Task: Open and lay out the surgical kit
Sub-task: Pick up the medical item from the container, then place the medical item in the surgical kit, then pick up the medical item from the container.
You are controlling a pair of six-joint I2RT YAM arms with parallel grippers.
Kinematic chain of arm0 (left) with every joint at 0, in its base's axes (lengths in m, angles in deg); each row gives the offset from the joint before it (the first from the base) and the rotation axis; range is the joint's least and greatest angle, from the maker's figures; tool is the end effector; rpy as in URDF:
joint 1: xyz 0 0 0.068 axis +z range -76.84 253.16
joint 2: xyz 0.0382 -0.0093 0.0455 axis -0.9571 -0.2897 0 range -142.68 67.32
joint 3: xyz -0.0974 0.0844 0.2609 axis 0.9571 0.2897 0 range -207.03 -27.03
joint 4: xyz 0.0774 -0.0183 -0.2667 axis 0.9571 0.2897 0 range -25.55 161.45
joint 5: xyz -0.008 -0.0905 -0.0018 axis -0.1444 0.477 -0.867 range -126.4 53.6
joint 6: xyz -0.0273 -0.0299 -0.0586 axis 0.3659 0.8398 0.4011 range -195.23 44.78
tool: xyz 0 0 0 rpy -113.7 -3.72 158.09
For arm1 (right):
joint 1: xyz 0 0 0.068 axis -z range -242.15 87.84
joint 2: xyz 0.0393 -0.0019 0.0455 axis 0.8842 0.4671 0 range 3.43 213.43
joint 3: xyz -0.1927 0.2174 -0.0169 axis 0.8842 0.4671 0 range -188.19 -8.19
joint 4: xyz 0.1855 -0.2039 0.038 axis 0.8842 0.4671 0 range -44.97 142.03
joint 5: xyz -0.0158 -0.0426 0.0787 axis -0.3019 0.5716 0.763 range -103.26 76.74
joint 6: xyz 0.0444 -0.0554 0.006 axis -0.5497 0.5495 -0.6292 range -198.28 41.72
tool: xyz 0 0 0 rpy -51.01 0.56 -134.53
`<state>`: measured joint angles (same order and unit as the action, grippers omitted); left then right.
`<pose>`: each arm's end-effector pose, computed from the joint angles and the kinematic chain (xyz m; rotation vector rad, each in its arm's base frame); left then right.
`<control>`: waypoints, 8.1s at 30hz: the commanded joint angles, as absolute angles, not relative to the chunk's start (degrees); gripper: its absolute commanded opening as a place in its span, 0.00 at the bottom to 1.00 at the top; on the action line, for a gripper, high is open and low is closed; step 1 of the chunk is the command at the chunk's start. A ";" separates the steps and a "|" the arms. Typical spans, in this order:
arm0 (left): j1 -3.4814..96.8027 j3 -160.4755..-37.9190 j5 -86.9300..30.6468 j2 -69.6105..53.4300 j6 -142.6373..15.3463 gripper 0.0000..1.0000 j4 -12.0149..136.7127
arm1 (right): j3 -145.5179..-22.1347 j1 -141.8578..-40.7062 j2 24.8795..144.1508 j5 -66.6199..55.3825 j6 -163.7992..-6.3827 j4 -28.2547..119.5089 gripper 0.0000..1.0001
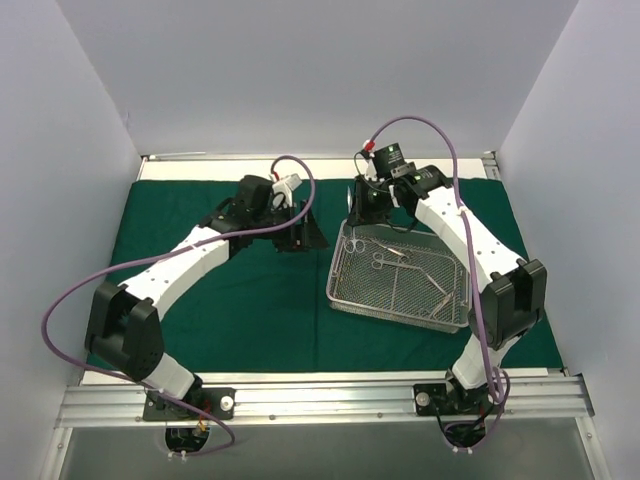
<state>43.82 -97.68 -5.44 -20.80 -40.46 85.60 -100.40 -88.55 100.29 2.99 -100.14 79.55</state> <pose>0.3135 -0.2108 0.2969 0.2054 2.4060 -1.1731 0.3705 0.2020 0.3504 -0.2504 2.3241 0.7570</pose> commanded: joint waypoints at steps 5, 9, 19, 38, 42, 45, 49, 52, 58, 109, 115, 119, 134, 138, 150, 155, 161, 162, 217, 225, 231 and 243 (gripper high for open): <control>40.56 -103.41 -5.03 -24.09 -37.96 0.79 79.49 | -103.99 -89.66 99.06 5.20 -109.92 77.99 0.00; 39.32 -102.79 -5.38 -24.26 -37.08 0.78 78.16 | -102.94 -90.02 98.36 6.25 -109.92 77.73 0.00; 38.09 -101.74 -4.76 -25.67 -35.76 0.56 76.14 | -102.85 -91.33 97.74 6.60 -110.09 77.73 0.00; 41.86 -99.54 -5.91 -23.30 -41.56 0.02 84.92 | -105.75 -91.60 98.97 5.64 -108.60 78.60 0.53; 49.14 -97.78 -4.42 -21.28 -46.64 0.02 92.02 | -109.00 -89.50 99.15 4.58 -105.88 81.33 0.74; 57.93 -96.98 -3.35 -19.52 -52.79 0.02 98.88 | -110.14 -86.16 98.71 4.05 -103.77 83.61 0.76; 68.22 -101.29 -7.05 -21.09 -64.65 0.02 109.53 | -109.01 -82.81 97.66 3.53 -101.05 86.59 0.76; 75.67 -106.89 -4.06 -26.69 -73.62 0.02 114.80 | -108.04 -82.11 96.69 4.32 -99.20 88.18 0.76; 80.54 -117.62 -6.34 -39.53 -79.96 0.02 119.91 | -102.95 -82.11 94.76 5.72 -97.79 89.94 0.75; 62.70 -144.00 14.49 -76.56 -46.66 0.09 98.64 | -97.58 -77.80 91.85 0.19 -100.86 89.86 0.74; 62.70 -147.26 12.47 -77.97 -47.80 0.16 102.24 | -96.96 -77.45 91.76 0.10 -100.78 89.77 0.74; 62.79 -148.84 10.71 -78.76 -49.38 0.24 105.67 | -96.79 -77.27 91.94 0.19 -100.60 89.68 0.74; 63.05 -151.92 2.90 -76.56 -52.11 0.94 113.14 | -96.08 -76.83 93.08 -0.51 -99.28 89.59 0.75; 62.53 -152.62 -0.53 -74.20 -53.07 0.94 115.42 | -96.70 -76.83 94.31 -1.04 -98.76 90.03 0.75; 56.46 -157.11 -30.15 -60.49 -59.40 0.94 125.44 | -92.83 -77.27 98.69 -6.85 -91.29 87.92 0.69; 55.40 -152.75 -37.02 -54.00 -66.08 0.94 128.18 | -92.48 -81.57 103.45 -11.75 -81.38 86.96 0.49; 57.34 -138.76 -27.02 -44.68 -66.35 0.94 120.10 | -85.90 -83.94 103.38 -10.88 -71.61 80.56 0.40; 57.43 -134.91 -25.95 -43.53 -66.35 0.94 118.70 | -85.19 -84.13 103.28 -11.50 -70.20 79.84 0.41; 44.69 -108.86 -2.65 -24.88 -50.18 0.80 82.47 | -86.94 -84.74 89.14 1.95 -127.80 60.24 0.00; 38.27 -107.45 -5.99 -24.27 -48.42 0.82 81.68 | -89.14 -85.01 85.97 -0.26 -132.94 63.76 0.00; 36.34 -107.36 -8.19 -24.27 -48.24 0.85 81.86 | -88.09 -86.15 83.24 0.54 -134.96 63.84 0.00; 35.37 -108.33 -5.82 -24.71 -46.75 0.04 81.24 | -86.33 -88.96 80.34 1.24 -134.79 64.37 0.00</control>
